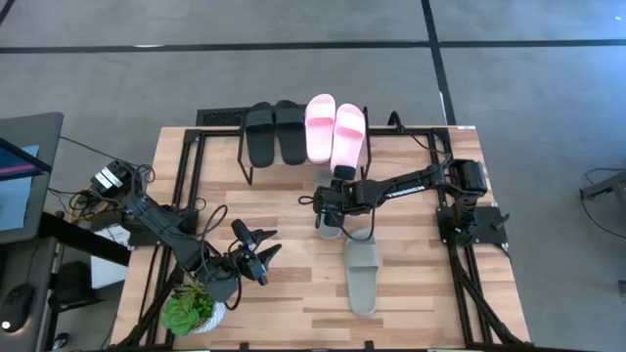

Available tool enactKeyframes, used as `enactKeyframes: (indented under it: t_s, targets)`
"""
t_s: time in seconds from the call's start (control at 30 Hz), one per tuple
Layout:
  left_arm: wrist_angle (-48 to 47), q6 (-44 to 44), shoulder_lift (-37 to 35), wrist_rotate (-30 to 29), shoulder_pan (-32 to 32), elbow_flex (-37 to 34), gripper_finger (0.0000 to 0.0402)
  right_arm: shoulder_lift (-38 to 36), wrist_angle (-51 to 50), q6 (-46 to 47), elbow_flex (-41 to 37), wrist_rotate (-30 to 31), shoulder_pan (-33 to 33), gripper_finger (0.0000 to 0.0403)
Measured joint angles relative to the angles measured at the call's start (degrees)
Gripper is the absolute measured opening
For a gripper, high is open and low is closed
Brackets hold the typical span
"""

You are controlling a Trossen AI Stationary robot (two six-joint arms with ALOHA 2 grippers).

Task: Pick and place slides into the shelf
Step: Put the right gray slide under the shelf, then put the gray slide under the shelf

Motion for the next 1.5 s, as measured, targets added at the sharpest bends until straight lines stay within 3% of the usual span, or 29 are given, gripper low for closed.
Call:
enactKeyframes:
  t_s: [0.23, 0.5, 1.5]
  targets:
    - [0.0, 0.0, 0.0, 0.0, 0.0, 0.0, 0.0192, 0.1, -0.2, -0.2, 0.0, 0.0, 0.7, 0.019]
    - [0.0, -0.3, 0.0, 0.0, 0.0, 0.0, 0.0192, 0.1, -0.7, -0.1, -0.1, -0.6, 2.0, 0.0228]
    - [-1.1, -1.9, 0.0, 0.4, 0.0, 0.0, 0.0192, -3.5, -4.3, 1.3, -0.2, -1.0, 6.5, 0.0231]
